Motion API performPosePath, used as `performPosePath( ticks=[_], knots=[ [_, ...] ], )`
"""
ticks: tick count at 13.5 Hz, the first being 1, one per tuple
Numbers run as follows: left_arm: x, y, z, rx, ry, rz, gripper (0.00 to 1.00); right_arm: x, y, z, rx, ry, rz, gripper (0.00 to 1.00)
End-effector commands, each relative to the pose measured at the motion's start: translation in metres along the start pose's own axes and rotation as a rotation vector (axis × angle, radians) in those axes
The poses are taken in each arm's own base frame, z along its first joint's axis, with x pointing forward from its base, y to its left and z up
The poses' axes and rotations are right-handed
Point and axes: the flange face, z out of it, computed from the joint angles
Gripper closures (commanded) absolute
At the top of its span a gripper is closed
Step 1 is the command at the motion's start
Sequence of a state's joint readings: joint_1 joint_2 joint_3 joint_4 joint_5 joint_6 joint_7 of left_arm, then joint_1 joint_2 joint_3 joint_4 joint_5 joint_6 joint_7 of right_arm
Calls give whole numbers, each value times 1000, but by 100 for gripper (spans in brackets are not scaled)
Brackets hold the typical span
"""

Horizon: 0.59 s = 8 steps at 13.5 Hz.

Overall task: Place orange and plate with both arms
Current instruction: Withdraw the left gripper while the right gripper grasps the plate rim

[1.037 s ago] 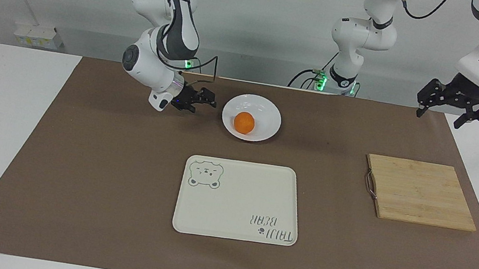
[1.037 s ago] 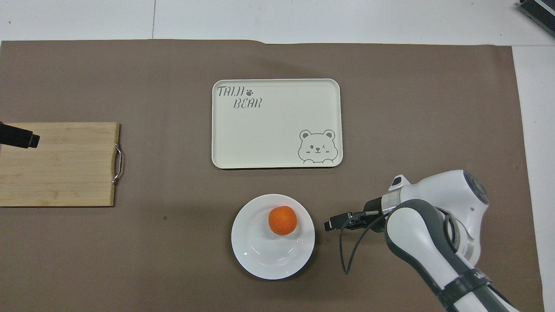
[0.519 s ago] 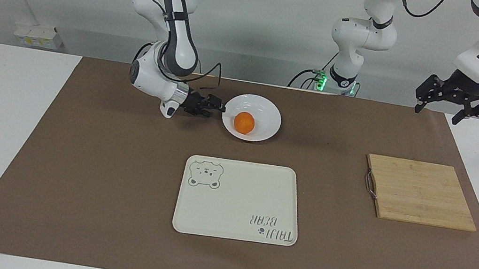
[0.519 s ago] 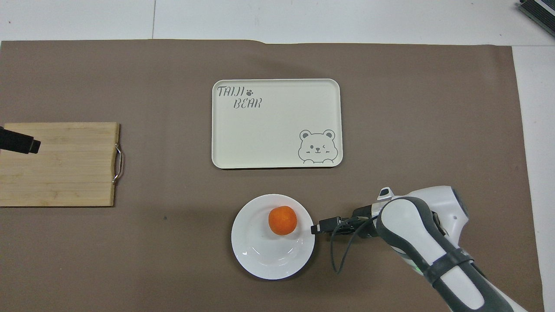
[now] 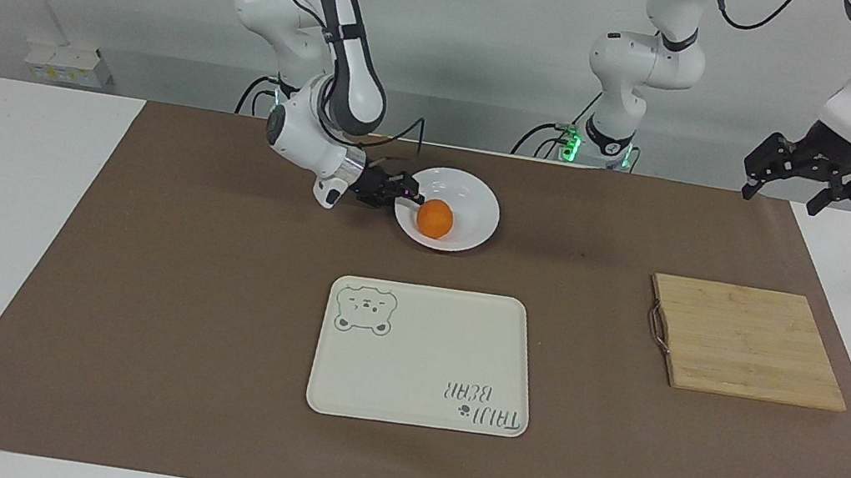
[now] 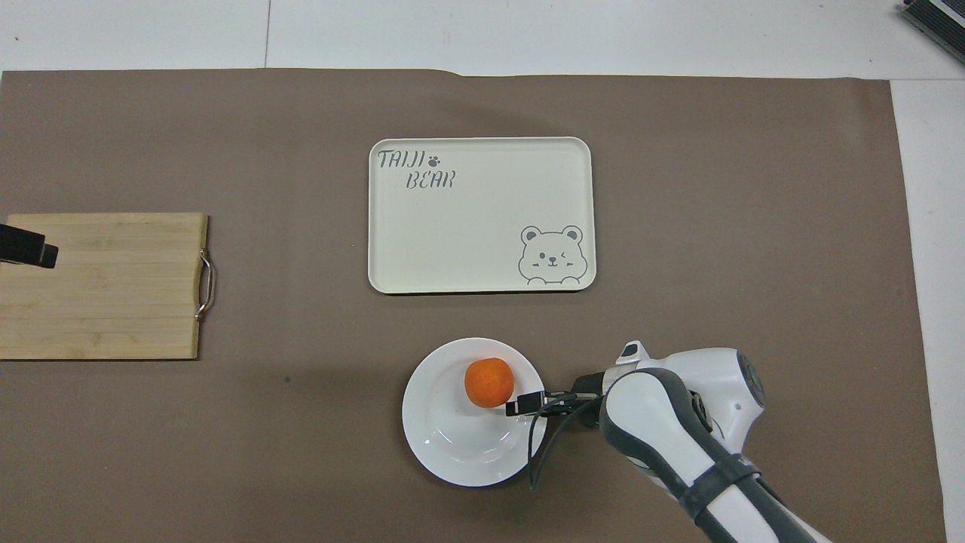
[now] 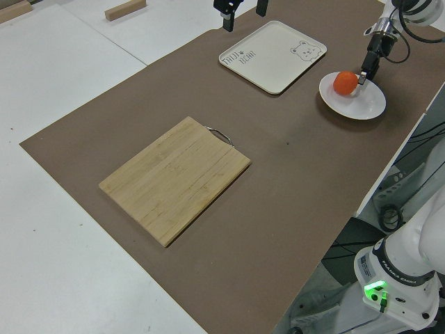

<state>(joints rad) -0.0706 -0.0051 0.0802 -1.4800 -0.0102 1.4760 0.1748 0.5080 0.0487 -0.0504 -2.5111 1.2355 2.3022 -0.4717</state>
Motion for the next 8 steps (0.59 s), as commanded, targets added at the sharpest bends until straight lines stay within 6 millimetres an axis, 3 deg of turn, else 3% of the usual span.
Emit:
performPosePath(
  ticks=[1,2,3,8],
  knots=[
    [-5,1,-4,12,-2,-19,0,-8,2,10,-21,21,10,72],
    [-6,2,-5,12,-5,-18,0,-10,-1,14,-39,35,26,89],
    [-6,1,-5,12,-3,-19,0,-10,-1,15,-44,36,31,100],
    [-6,1,-5,12,-3,-19,0,-9,2,12,-33,28,38,100]
  ],
)
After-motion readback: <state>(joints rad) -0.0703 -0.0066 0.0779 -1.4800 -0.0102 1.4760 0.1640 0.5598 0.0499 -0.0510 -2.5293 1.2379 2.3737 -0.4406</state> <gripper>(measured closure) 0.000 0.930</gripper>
